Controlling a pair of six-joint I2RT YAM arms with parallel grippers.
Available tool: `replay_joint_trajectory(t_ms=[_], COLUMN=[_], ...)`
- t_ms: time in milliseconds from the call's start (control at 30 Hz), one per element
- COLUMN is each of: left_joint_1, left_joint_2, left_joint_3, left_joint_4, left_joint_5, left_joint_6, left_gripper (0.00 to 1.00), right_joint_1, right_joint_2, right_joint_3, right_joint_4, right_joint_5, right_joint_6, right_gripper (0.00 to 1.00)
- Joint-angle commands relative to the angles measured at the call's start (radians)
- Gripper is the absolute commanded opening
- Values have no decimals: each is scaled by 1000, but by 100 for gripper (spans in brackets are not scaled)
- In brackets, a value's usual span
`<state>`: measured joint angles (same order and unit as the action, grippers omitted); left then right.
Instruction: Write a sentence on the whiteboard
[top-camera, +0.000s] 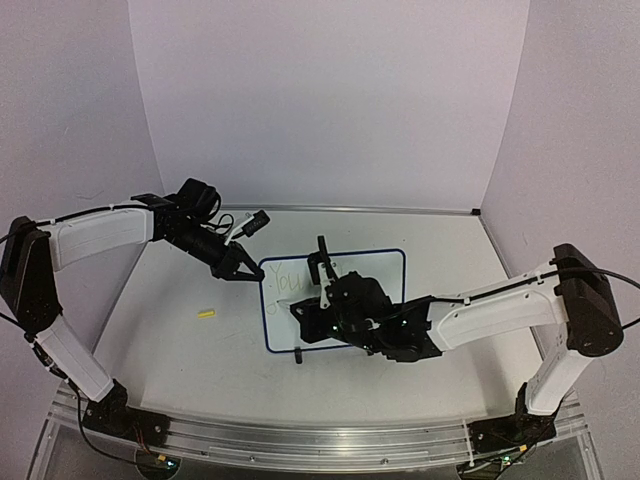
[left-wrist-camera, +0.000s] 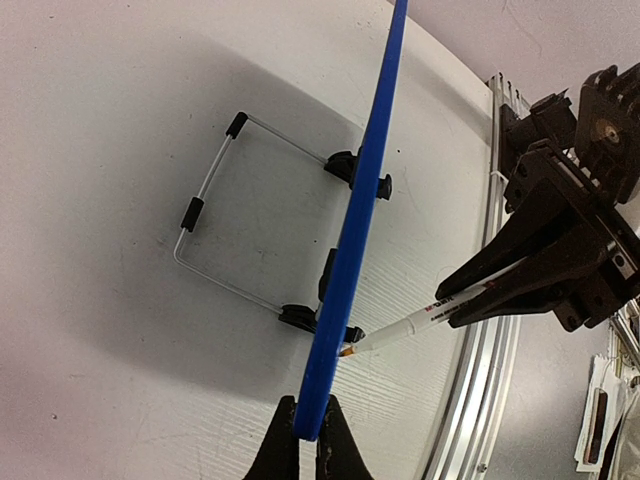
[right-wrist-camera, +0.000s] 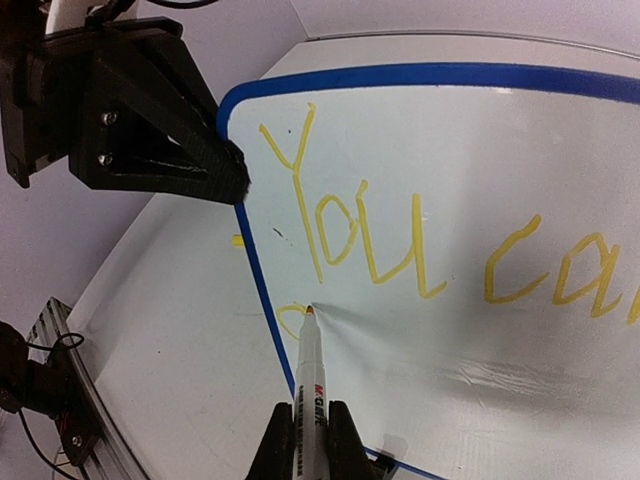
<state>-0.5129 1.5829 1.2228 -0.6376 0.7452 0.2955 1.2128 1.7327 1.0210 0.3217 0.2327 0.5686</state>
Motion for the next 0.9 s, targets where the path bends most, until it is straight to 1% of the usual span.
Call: replay_joint_trajectory(t_ms=[0,233,633,867], left_joint_1=[-3,-3,-3,-3], left_joint_2=[8,11,7,7], left_joint_3=[7,7,9,9], left_joint_4=[-29,-29,-30,-31], left_joint_5=[-88,-89,-93,-93], left_joint_6=[21,21,23,23], left_gripper=[0,0,0,0], right_joint_1=[-4,-4,-4,-3], right_joint_2=[20,15,13,7], right_joint_3=[41,29,-20,-9], right_joint_4=[-18,-47,-76,-78], right_joint_5=[34,55,17,27], right_joint_6=[-1,16,76,67], right_gripper=[0,0,0,0])
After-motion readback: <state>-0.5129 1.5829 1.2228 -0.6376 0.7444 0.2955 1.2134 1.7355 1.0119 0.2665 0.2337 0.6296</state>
